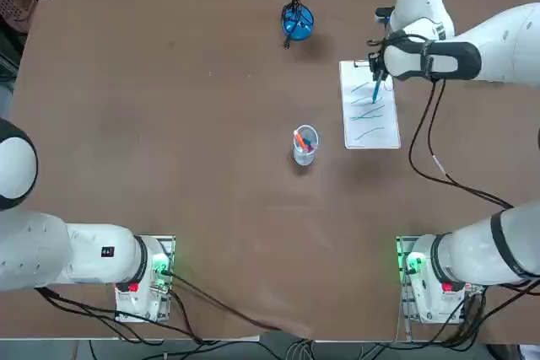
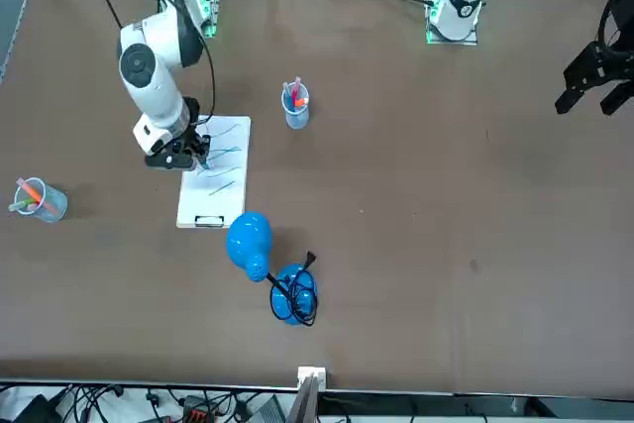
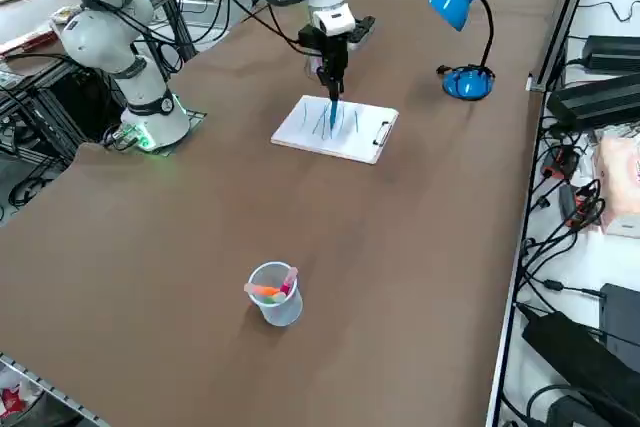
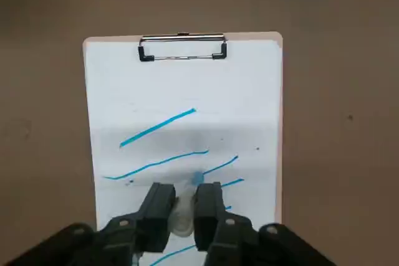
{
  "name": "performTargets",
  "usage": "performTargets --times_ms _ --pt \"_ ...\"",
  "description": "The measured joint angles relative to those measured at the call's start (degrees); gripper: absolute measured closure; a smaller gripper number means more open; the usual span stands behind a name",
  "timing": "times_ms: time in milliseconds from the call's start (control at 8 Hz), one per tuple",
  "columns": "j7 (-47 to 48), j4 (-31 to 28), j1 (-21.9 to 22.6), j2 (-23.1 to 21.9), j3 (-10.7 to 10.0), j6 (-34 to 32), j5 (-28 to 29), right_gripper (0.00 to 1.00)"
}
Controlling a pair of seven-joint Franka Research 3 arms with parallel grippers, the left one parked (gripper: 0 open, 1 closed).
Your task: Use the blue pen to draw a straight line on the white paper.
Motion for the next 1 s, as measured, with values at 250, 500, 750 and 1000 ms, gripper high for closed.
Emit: performTargets --times_ms 250,500,750,1000 --pt "3.53 -0.04 2.22 0.05 0.00 0.02 0.00 0.78" --pt "6.51 -0.04 4.05 0.18 -0.01 0.09 0.00 0.78" --pt "9.76 -0.04 6.21 0.25 -0.01 0.12 0.00 0.78" --pt "11.87 0.01 7.69 0.23 0.00 0.12 0.01 0.78"
